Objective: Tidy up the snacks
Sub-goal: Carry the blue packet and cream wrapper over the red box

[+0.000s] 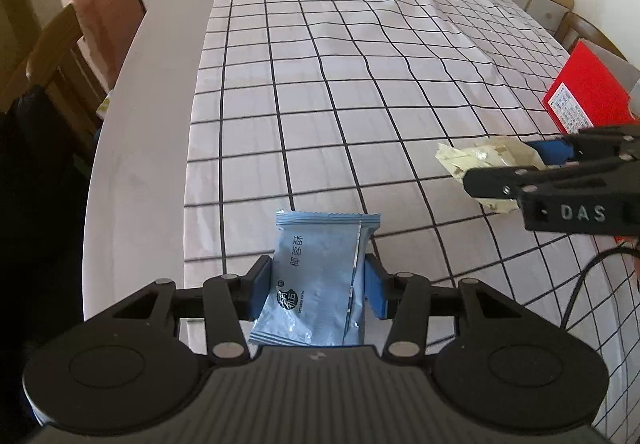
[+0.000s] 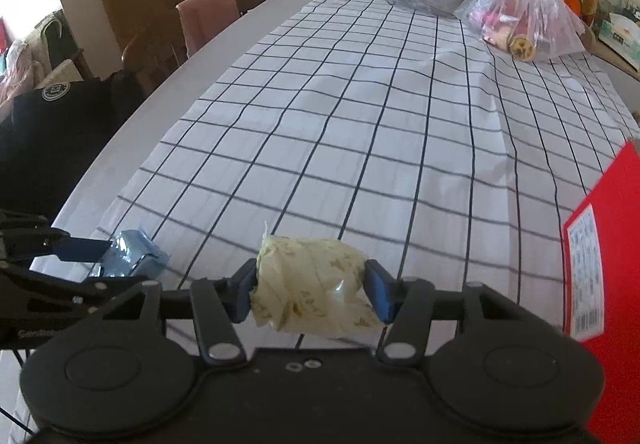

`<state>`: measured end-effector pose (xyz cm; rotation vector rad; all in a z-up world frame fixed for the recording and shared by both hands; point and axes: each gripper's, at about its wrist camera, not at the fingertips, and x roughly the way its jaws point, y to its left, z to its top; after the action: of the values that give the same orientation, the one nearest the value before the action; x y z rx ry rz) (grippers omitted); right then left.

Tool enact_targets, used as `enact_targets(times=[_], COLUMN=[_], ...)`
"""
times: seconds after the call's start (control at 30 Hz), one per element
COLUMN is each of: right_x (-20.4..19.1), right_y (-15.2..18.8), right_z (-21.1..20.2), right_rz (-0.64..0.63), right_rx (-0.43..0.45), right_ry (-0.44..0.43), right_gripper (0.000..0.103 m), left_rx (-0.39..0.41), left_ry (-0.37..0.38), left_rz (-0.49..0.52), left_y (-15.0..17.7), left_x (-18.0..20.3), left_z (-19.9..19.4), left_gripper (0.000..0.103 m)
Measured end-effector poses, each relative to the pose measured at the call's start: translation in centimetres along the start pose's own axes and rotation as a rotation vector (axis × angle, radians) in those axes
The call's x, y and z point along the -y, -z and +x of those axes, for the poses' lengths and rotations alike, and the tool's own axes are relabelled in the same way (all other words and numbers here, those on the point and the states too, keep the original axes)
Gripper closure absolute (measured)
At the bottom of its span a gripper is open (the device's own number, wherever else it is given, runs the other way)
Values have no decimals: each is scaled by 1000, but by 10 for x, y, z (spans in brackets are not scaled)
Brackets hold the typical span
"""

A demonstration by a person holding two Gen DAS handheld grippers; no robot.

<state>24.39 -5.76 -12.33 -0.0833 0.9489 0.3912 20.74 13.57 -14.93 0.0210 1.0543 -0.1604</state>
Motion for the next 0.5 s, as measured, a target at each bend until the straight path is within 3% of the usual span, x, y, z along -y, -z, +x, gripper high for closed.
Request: enact_targets(times=[0.5], right_x=[40], right_y=[18], right_z=[-86], right_rz=[69], right_rx=[78], right_ry=[-70], right_gripper=[49], left_rx=[53], left_ry=[30], left_rz=[-77], left_y=[-3], left_x=[52], left_z=[-57], left_gripper=[56])
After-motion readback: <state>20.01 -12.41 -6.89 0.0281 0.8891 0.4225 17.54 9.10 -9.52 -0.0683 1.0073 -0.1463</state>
